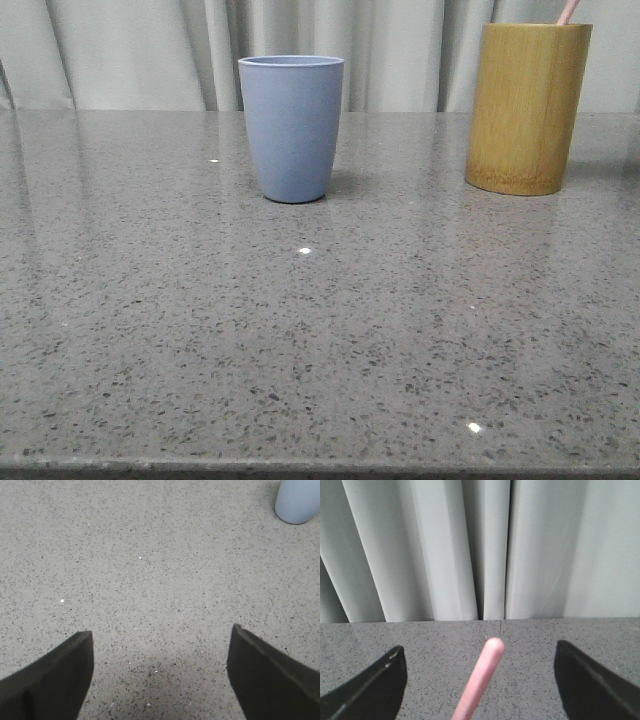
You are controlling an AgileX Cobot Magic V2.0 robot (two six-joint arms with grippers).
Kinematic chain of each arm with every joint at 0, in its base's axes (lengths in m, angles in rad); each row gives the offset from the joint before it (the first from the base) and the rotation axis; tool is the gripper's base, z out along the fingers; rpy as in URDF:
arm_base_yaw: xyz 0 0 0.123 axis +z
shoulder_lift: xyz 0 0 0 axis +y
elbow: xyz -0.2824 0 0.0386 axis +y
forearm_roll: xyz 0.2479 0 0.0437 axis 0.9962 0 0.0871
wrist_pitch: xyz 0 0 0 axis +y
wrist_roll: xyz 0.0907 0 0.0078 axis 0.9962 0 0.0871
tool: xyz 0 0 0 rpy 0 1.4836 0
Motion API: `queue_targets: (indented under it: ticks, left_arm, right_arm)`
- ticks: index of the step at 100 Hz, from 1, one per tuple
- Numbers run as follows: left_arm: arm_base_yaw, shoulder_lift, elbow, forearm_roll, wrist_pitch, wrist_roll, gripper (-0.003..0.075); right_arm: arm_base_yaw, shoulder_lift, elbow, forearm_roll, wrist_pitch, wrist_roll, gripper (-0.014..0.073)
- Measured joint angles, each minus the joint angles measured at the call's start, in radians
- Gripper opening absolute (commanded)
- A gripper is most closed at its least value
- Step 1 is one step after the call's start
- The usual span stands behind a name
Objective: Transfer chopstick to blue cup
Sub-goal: 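Grasp the pink chopstick in the bamboo cup with the right gripper, then lift the pink chopstick out of the bamboo cup with the right gripper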
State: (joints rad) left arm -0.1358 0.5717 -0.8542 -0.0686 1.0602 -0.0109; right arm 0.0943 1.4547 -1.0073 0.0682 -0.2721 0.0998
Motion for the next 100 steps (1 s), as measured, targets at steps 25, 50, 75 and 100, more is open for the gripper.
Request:
queue_targets:
  ticks: [25, 50, 75, 100]
  left_arm:
    - [0.0, 0.0, 0.0, 0.0, 0.0, 0.0, 0.0537]
    - [0.0, 0.0, 0.0, 0.0, 0.002, 0.0, 0.0537]
    - [0.0, 0.0, 0.0, 0.0, 0.002, 0.0, 0.0537]
    - [0.0, 0.0, 0.0, 0.0, 0.002, 0.0, 0.0537]
  right_arm:
    - [0.0, 0.0, 0.0, 0.001, 0.0, 0.027, 0.0379]
    - [0.0, 0.0, 0.0, 0.002, 0.0, 0.06, 0.0124]
    - [0.0, 0.0, -0.002, 0.009, -0.044, 0.133, -0.0069]
    - [0.0, -0.012, -0.005, 0.009, -0.051, 0.159, -0.0067]
